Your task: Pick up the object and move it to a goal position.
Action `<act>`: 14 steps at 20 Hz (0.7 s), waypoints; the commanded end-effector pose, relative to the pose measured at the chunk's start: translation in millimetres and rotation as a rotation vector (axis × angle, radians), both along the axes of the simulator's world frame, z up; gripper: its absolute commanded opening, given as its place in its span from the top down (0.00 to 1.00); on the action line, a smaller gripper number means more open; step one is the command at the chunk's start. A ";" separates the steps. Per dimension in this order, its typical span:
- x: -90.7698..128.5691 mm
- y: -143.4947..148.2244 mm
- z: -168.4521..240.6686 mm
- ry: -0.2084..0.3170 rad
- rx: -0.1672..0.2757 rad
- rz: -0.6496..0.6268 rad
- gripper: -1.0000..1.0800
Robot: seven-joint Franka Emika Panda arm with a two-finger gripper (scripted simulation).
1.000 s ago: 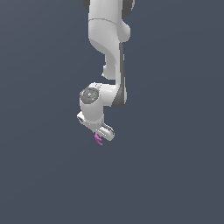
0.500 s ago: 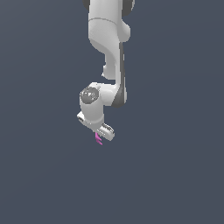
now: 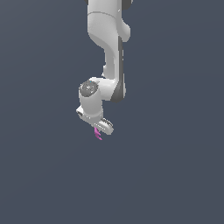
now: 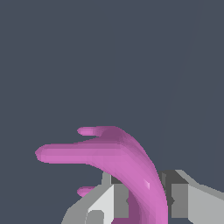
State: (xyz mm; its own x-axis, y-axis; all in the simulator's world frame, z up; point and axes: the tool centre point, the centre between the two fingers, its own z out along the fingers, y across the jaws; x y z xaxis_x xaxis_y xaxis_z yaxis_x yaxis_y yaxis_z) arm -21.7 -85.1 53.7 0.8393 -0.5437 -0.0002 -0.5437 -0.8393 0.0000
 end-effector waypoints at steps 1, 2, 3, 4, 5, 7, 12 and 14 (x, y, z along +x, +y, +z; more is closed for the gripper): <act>-11.1 -2.7 5.0 0.000 0.000 0.000 1.00; -16.5 -4.0 7.4 0.000 0.000 0.000 1.00; -22.2 -5.3 9.9 0.000 0.000 0.000 1.00; -28.4 -6.7 12.5 0.000 0.001 0.000 1.00; -35.0 -8.2 15.4 0.000 0.001 0.000 1.00; -49.0 -11.6 21.7 0.000 0.001 0.000 1.00; -82.8 -19.7 36.8 0.000 0.001 0.000 1.00; -94.2 -22.6 42.0 0.000 0.001 0.000 1.00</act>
State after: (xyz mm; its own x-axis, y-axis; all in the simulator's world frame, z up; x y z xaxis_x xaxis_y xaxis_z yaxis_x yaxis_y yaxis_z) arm -106.5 -105.6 91.6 0.8393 -0.5437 -0.0006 -0.5437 -0.8393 -0.0011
